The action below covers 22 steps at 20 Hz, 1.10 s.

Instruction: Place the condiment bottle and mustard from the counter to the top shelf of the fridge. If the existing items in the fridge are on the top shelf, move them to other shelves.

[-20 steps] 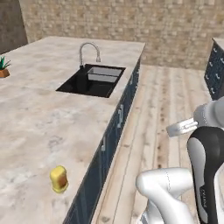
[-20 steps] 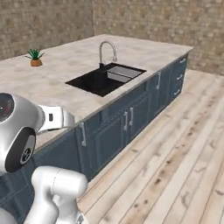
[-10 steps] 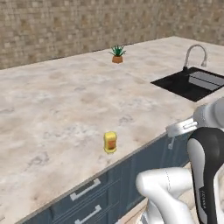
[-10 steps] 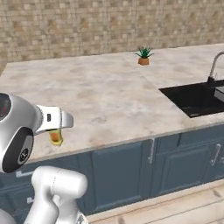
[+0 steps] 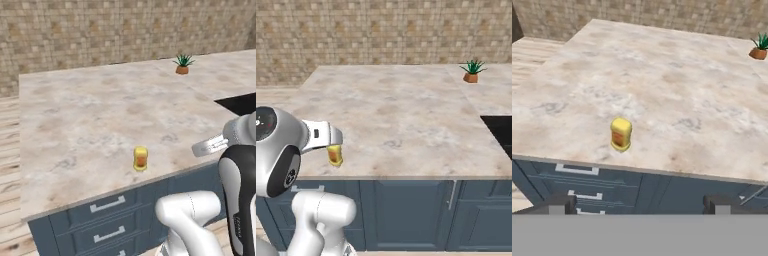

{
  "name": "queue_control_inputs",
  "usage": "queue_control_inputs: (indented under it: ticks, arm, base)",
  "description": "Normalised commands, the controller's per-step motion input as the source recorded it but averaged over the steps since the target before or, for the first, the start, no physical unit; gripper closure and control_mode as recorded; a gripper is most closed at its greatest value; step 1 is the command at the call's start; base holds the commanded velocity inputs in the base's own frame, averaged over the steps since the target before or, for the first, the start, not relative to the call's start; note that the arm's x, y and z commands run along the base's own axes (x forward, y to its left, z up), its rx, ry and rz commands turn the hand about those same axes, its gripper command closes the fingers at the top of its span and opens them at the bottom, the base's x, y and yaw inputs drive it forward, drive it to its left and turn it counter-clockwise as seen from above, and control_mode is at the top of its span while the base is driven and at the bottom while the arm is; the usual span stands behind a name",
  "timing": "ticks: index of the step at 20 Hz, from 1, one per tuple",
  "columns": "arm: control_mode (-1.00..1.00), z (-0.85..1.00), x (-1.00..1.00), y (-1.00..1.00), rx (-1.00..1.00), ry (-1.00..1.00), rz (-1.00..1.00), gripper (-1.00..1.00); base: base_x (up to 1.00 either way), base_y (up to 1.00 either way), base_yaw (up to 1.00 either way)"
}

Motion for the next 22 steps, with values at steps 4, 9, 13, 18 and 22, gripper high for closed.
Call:
queue_control_inputs:
  ticks: [4,9,13,18,22]
  arm:
    - [1.00,0.00,0.00,0.00,0.00,0.00,0.00,-1.00]
    - [1.00,0.00,0.00,0.00,0.00,0.00,0.00,-1.00]
    - [1.00,0.00,0.00,0.00,0.00,0.00,0.00,-1.00]
    - [-1.00,-0.04,0.02,-0.20,0.06,0.00,0.00,-1.00]
    - [-1.00,-0.23,0.19,-0.77,0.19,0.04,0.18,-1.00]
  base:
    - [0.00,-0.02,0.35]
    - [0.00,0.00,0.32]
    - [0.00,0.00,0.29]
    - [0.00,0.00,0.00]
    - [0.00,0.00,0.00]
